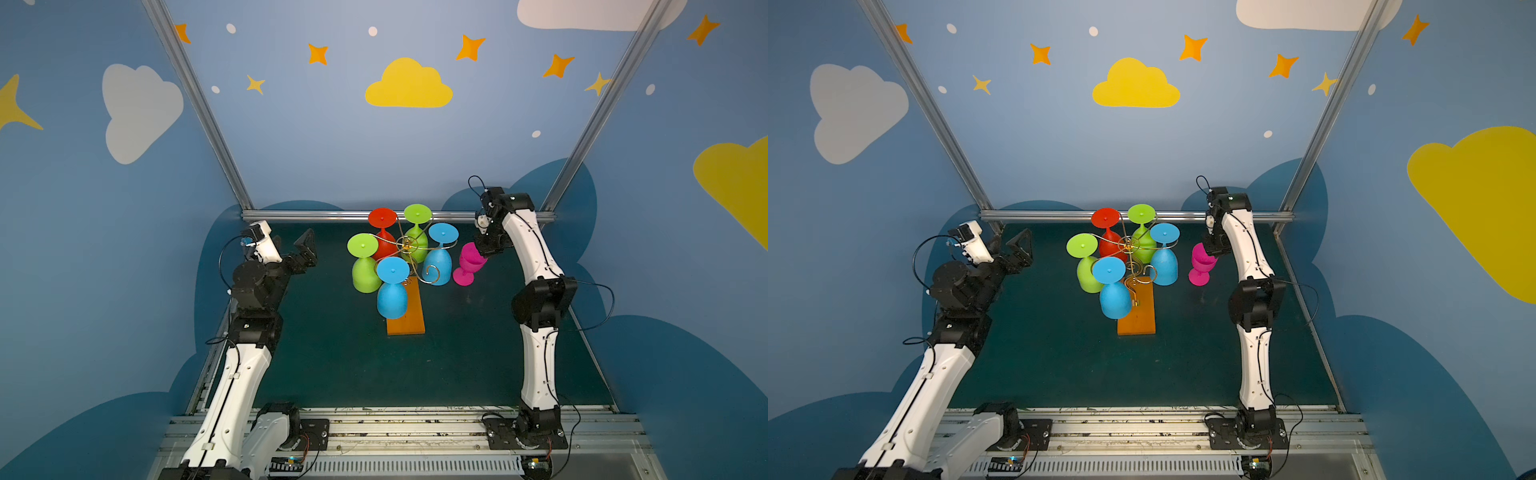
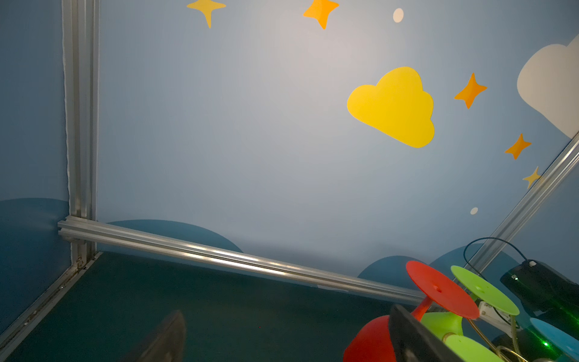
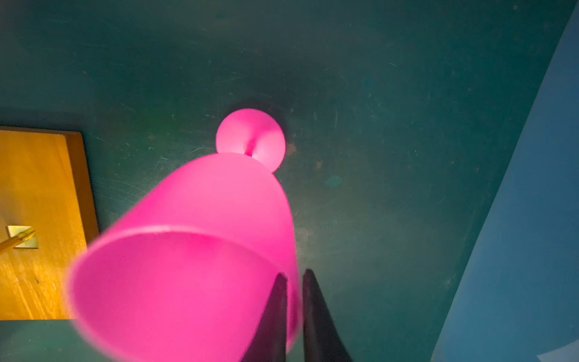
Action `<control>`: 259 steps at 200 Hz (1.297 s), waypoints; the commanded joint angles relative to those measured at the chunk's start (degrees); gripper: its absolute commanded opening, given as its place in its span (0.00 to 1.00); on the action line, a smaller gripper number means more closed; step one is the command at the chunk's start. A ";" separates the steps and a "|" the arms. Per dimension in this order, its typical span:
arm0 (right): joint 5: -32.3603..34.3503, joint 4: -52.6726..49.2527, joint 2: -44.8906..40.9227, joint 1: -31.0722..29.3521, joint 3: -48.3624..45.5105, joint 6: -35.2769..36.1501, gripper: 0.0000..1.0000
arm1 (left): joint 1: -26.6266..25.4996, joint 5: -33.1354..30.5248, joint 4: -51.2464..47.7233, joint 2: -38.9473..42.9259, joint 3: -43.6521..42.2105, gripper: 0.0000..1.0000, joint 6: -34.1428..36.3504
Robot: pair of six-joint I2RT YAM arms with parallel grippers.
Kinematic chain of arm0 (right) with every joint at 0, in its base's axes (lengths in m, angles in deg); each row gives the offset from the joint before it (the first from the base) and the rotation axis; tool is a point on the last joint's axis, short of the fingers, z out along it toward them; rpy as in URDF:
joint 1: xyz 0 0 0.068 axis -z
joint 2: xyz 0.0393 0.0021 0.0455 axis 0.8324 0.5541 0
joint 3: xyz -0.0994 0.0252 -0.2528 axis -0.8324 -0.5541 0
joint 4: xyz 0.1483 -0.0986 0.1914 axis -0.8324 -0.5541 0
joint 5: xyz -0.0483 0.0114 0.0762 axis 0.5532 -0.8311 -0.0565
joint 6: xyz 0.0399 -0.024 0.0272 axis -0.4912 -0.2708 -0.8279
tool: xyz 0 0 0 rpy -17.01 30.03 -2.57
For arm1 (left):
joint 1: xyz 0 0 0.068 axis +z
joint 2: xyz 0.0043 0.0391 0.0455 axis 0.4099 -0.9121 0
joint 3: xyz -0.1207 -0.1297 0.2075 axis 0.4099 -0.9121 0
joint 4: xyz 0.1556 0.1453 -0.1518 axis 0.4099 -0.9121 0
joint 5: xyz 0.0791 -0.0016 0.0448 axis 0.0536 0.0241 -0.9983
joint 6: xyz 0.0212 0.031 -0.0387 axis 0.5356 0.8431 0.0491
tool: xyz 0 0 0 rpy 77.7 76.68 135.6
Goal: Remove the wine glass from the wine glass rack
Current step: 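Open the right gripper and lift it off the magenta glass, then move the right gripper to the blue glass foot on the rack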
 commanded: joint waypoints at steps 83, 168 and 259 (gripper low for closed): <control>-7.67 0.86 -4.68 0.41 0.79 -1.69 0.28 | 0.38 0.61 -0.33 0.85 -0.40 0.99 0.00; -18.31 12.62 -20.55 2.96 -10.38 -6.61 0.44 | 0.39 0.01 -0.57 1.63 -0.56 1.00 -0.04; -46.18 61.30 -57.45 7.07 -59.43 -31.31 0.55 | 0.39 -0.53 -0.57 2.41 -0.85 0.99 -0.39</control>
